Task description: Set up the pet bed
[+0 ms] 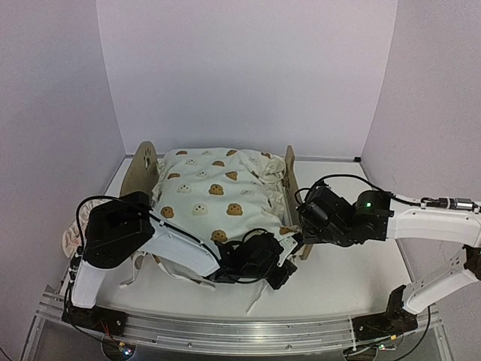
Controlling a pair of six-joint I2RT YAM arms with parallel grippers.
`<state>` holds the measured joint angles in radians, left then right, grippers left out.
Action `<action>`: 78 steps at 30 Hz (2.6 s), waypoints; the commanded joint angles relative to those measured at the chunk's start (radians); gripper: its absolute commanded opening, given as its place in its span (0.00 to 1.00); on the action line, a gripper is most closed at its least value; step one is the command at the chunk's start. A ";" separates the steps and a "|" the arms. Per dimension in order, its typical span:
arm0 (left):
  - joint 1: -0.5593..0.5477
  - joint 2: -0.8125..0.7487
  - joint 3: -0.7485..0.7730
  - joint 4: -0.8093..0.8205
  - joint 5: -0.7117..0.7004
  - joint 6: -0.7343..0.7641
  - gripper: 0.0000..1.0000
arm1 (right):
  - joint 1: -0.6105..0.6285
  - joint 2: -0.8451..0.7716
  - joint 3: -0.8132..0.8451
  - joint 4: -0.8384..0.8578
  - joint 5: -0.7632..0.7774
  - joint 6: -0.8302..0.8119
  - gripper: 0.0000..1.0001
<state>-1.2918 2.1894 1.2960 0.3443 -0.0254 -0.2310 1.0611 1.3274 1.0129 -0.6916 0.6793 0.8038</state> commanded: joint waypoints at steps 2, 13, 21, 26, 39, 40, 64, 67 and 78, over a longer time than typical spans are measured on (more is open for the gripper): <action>0.043 -0.112 0.065 -0.122 0.103 -0.064 0.00 | 0.007 0.004 -0.047 0.195 -0.003 -0.050 0.00; 0.066 -0.120 0.066 -0.221 0.285 -0.154 0.00 | -0.046 0.022 -0.089 0.239 -0.015 -0.066 0.00; 0.066 -0.127 0.052 -0.234 0.320 -0.195 0.00 | -0.060 0.053 -0.095 0.301 -0.026 -0.152 0.00; 0.068 -0.092 0.045 -0.231 0.358 -0.214 0.00 | -0.075 0.083 -0.084 0.328 -0.022 -0.204 0.00; 0.095 -0.064 0.042 -0.267 0.366 -0.220 0.00 | -0.110 -0.024 -0.113 0.304 -0.123 -0.274 0.25; 0.098 -0.061 0.042 -0.264 0.368 -0.221 0.00 | -0.111 -0.042 -0.119 0.287 -0.133 -0.275 0.31; 0.111 -0.165 -0.018 -0.321 0.323 -0.248 0.38 | -0.111 -0.227 -0.289 0.176 -0.521 -0.062 0.65; 0.111 -0.209 -0.034 -0.349 0.297 -0.249 0.40 | -0.110 -0.211 -0.310 0.203 -0.516 -0.015 0.64; 0.108 -0.310 -0.108 -0.459 0.213 -0.248 0.51 | -0.038 -0.032 -0.278 0.248 -0.417 0.126 0.67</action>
<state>-1.1900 1.9451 1.2264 -0.0820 0.2309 -0.4733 0.9825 1.2266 0.6953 -0.4833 0.2136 0.8741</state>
